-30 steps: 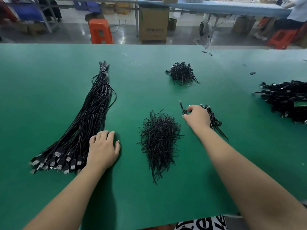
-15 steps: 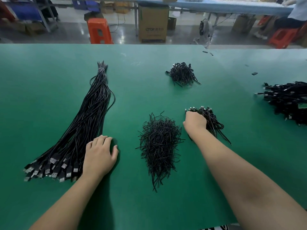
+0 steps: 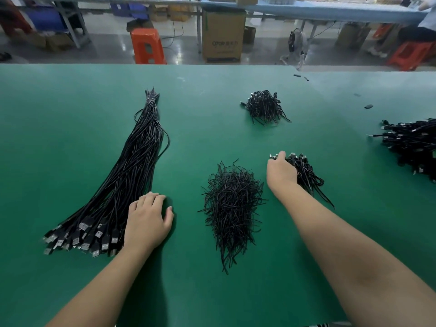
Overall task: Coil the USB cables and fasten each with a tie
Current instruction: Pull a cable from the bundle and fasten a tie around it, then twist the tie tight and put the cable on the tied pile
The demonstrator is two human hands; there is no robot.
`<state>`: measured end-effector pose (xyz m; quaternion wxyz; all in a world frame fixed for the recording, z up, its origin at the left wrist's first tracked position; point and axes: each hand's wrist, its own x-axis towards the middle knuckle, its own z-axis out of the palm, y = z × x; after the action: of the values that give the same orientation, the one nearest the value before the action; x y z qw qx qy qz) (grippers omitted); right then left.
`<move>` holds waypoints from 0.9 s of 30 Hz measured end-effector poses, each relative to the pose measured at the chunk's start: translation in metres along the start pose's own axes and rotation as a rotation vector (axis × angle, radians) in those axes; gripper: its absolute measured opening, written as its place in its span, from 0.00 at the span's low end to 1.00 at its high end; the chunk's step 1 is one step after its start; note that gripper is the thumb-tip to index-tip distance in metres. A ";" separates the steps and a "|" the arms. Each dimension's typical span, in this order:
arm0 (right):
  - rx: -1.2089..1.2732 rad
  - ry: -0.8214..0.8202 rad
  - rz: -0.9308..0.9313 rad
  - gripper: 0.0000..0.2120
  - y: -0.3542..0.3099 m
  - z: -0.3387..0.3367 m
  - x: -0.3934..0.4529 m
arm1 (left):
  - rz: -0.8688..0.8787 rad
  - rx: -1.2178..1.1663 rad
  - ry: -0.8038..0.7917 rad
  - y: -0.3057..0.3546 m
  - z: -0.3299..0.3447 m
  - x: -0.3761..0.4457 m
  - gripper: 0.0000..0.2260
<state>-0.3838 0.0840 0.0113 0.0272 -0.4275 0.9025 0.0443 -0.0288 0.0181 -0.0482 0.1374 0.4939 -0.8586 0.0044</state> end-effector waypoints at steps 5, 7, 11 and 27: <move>0.126 0.163 -0.096 0.09 -0.023 -0.027 -0.003 | -0.014 -0.027 -0.016 -0.001 -0.002 0.001 0.20; 0.193 0.128 -0.265 0.13 -0.048 -0.043 -0.013 | -0.035 -0.097 -0.012 -0.001 -0.003 0.002 0.17; 0.336 -0.030 -0.585 0.13 -0.107 -0.063 -0.057 | -0.173 -0.396 0.026 -0.002 -0.009 0.005 0.12; 0.295 -0.307 -0.743 0.20 -0.191 0.015 -0.159 | -0.389 -1.057 -0.168 -0.033 -0.019 0.026 0.19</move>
<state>-0.1355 0.0871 -0.0006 0.2360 -0.7035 0.6694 -0.0348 -0.0085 -0.0177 -0.0279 0.2957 0.5058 -0.6451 -0.4905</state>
